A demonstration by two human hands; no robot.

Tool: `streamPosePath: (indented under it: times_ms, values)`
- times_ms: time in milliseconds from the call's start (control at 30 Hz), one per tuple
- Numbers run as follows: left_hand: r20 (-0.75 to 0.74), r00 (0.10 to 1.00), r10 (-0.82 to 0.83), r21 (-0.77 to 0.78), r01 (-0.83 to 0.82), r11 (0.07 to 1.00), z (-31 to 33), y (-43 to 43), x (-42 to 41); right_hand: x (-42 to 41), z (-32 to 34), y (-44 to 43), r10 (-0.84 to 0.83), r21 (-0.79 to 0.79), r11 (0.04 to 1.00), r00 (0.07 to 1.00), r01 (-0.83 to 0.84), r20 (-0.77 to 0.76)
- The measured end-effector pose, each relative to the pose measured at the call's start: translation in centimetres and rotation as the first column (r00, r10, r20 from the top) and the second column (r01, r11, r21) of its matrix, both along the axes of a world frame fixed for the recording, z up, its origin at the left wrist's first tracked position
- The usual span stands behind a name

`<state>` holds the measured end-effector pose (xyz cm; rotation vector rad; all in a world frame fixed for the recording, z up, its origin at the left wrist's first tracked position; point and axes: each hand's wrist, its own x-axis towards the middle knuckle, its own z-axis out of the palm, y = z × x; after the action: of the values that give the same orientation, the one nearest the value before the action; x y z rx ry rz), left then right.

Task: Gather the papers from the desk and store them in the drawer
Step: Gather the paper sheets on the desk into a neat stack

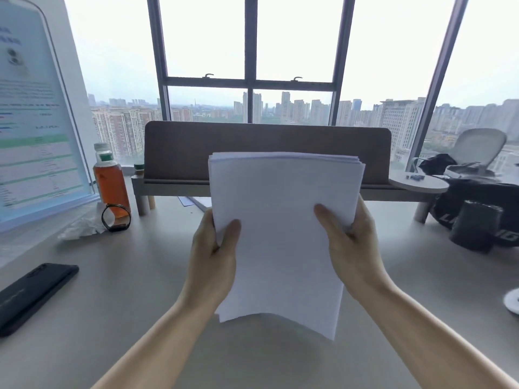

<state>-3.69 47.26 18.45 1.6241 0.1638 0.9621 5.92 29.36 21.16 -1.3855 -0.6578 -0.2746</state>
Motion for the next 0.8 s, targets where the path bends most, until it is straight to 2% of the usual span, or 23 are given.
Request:
streamPosePath:
  times_ms: [100, 200, 267, 333, 367, 400, 433, 500, 533, 567, 667, 800]
  values:
    - [0.006, 0.999, 0.031, 0.016, -0.031, 0.999, 1.5, 0.3, 0.4, 0.2, 1.0, 0.1, -0.048, 0.014, 0.999, 0.997, 0.047, 0.053]
    - [-0.047, 0.999, 0.011, 0.001, -0.011, 1.000, 1.7, 0.8, 0.3, 0.3, 1.0, -0.2, -0.078, -0.043, 0.996, 0.997, 0.079, 0.020]
    - [-0.063, 0.998, 0.014, 0.089, -0.008, 0.996, 2.0, 1.1, 0.2, 0.4, 1.0, -0.4, -0.087, -0.056, 0.995, 0.996, 0.086, -0.002]
    - [-0.017, 0.996, 0.090, 0.272, -0.082, 0.959, 3.6, 1.3, 0.1, 0.8, 1.1, -0.4, -0.083, -0.066, 0.994, 0.996, 0.082, -0.015]
    - [0.039, 0.987, 0.154, 0.402, -0.156, 0.902, 4.8, 1.3, 0.2, 0.9, 1.1, -0.5, -0.084, -0.072, 0.994, 0.996, 0.082, -0.018]
    - [0.104, 0.971, 0.214, 0.556, -0.235, 0.797, 6.0, 1.2, 0.3, 1.1, 1.1, -0.5, -0.083, -0.076, 0.994, 0.996, 0.082, -0.021]
    - [0.155, 0.953, 0.261, 0.710, -0.291, 0.642, 7.2, 1.0, 0.5, 1.2, 1.1, -0.5, -0.083, -0.076, 0.994, 0.996, 0.081, -0.024]
    - [0.133, 0.941, 0.310, 0.917, -0.236, 0.321, 9.2, 0.3, 0.8, 1.4, 1.3, -0.5, -0.087, -0.087, 0.993, 0.996, 0.085, -0.026]
    - [0.082, 0.942, 0.325, 0.958, -0.165, 0.236, 9.8, -0.1, 0.9, 1.5, 1.3, -0.5, -0.086, -0.089, 0.993, 0.996, 0.083, -0.030]
    - [0.050, 0.939, 0.340, 0.970, -0.126, 0.206, 10.1, -0.3, 1.1, 1.6, 1.4, -0.4, -0.086, -0.092, 0.992, 0.996, 0.082, -0.039]
    - [0.104, 0.921, 0.375, 0.965, -0.185, 0.185, 10.2, -0.3, 1.4, 1.7, 1.7, -0.3, -0.088, -0.101, 0.992, 0.994, 0.081, -0.064]
    - [0.098, 0.898, 0.428, 0.973, -0.178, 0.150, 9.6, 0.5, 1.3, 1.8, 1.8, -0.4, -0.069, -0.085, 0.994, 0.994, 0.062, -0.083]
